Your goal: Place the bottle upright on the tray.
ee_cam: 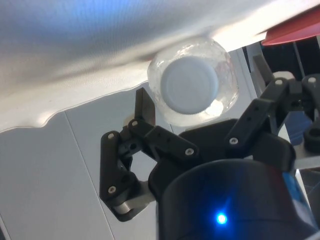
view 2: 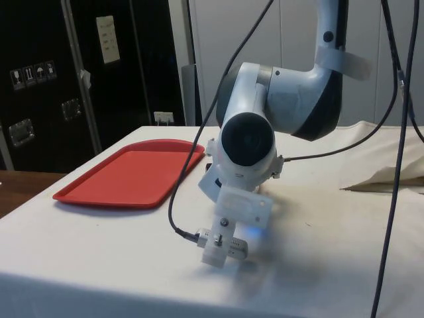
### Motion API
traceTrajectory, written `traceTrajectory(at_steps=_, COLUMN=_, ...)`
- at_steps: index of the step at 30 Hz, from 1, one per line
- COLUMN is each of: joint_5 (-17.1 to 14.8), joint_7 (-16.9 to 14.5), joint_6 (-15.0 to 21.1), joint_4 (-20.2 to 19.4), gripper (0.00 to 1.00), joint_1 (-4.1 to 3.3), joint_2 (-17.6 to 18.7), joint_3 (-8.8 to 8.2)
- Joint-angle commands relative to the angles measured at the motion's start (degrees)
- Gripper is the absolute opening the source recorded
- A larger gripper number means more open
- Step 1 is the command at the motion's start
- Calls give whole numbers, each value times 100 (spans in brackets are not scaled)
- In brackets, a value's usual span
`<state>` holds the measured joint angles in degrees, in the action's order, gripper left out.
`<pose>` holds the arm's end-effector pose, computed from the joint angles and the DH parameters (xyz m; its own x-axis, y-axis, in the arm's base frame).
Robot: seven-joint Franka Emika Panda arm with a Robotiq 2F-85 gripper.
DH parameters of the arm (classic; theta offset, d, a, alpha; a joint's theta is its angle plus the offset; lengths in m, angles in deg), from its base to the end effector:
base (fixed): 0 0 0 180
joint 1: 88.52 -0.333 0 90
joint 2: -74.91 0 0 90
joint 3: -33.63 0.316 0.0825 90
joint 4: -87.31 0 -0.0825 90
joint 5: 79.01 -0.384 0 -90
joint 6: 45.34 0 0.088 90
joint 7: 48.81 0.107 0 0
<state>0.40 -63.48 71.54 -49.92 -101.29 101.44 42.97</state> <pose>0.4134 0.1186 0.1075 -0.1158 0.5328 -0.8383 0.9541 0.2945 0.0554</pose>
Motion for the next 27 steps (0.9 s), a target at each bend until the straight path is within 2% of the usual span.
traceTrajectory(at_steps=1, joint_5=0, joint_7=0, joint_6=6, joint_4=0, gripper=100, joint_1=0, joint_2=6, joint_3=0)
traceTrajectory(at_steps=18, joint_5=11, joint_7=17, joint_6=11, joint_4=11, gripper=100, joint_1=0, joint_2=46, joint_3=0)
traceTrajectory(at_steps=24, joint_5=11, joint_7=23, joint_6=23, joint_4=29, gripper=67, joint_1=6, joint_2=86, joint_3=0)
traceTrajectory(at_steps=26, joint_5=0, joint_7=6, joint_6=-11, joint_4=17, gripper=60, joint_1=0, joint_2=57, joint_3=0)
traceTrajectory(at_steps=27, joint_5=11, joint_7=29, joint_6=23, joint_4=34, gripper=60, joint_1=6, joint_2=92, joint_3=0)
